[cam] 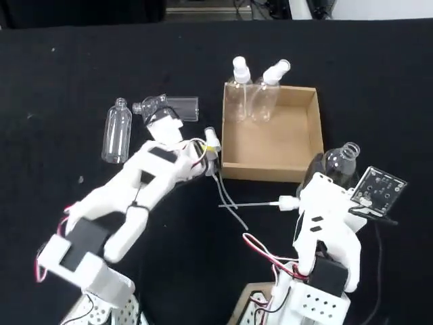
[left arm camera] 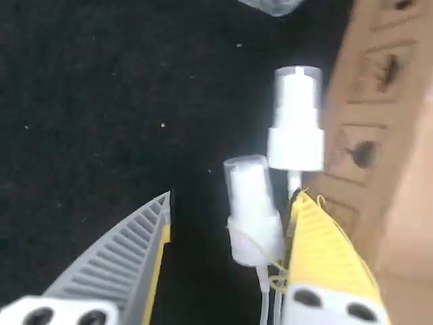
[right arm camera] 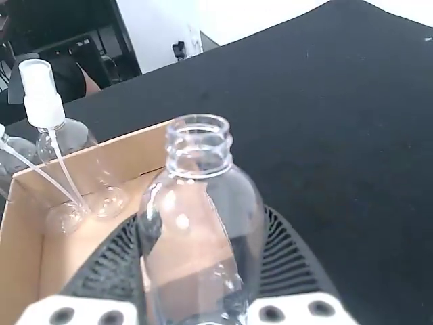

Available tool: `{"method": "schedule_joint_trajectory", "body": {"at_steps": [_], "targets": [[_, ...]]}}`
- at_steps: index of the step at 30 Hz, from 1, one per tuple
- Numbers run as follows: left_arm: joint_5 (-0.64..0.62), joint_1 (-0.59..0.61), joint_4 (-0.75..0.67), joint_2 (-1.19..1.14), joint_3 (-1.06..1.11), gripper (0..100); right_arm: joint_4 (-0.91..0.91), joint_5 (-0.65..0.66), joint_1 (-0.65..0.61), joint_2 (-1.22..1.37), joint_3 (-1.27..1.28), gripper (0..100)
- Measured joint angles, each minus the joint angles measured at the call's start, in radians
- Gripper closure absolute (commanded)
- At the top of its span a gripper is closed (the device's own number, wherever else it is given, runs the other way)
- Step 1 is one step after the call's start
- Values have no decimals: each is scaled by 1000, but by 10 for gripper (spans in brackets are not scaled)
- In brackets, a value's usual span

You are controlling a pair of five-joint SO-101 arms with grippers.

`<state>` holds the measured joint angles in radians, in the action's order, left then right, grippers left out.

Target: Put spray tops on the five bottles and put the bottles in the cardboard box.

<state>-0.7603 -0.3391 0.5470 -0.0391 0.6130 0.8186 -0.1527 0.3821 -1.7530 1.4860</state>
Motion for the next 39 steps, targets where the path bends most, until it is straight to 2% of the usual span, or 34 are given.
{"method": "schedule_joint_trajectory", "body": {"at_steps": [7, 13, 15, 20, 24, 29, 32, 39], "targets": [[-40, 0, 155, -146, -183, 738, 0, 0, 0, 0, 0, 987], [-40, 2, 299, -164, -244, 969, 0, 0, 0, 0, 0, 987], [-20, 5, 347, -164, -264, 959, 0, 0, 0, 0, 0, 987], [127, 21, 463, -164, -301, 967, 0, 0, 0, 0, 0, 987], [262, 100, 605, -166, -351, 964, 0, 0, 0, 0, 0, 987], [516, 224, 801, -166, -456, 827, 0, 0, 0, 0, 0, 987], [664, 290, 893, -176, -508, 790, 0, 0, 0, -2, 14, 987], [918, 442, 973, -180, -520, 791, 0, 0, 0, -2, 17, 987]]}}
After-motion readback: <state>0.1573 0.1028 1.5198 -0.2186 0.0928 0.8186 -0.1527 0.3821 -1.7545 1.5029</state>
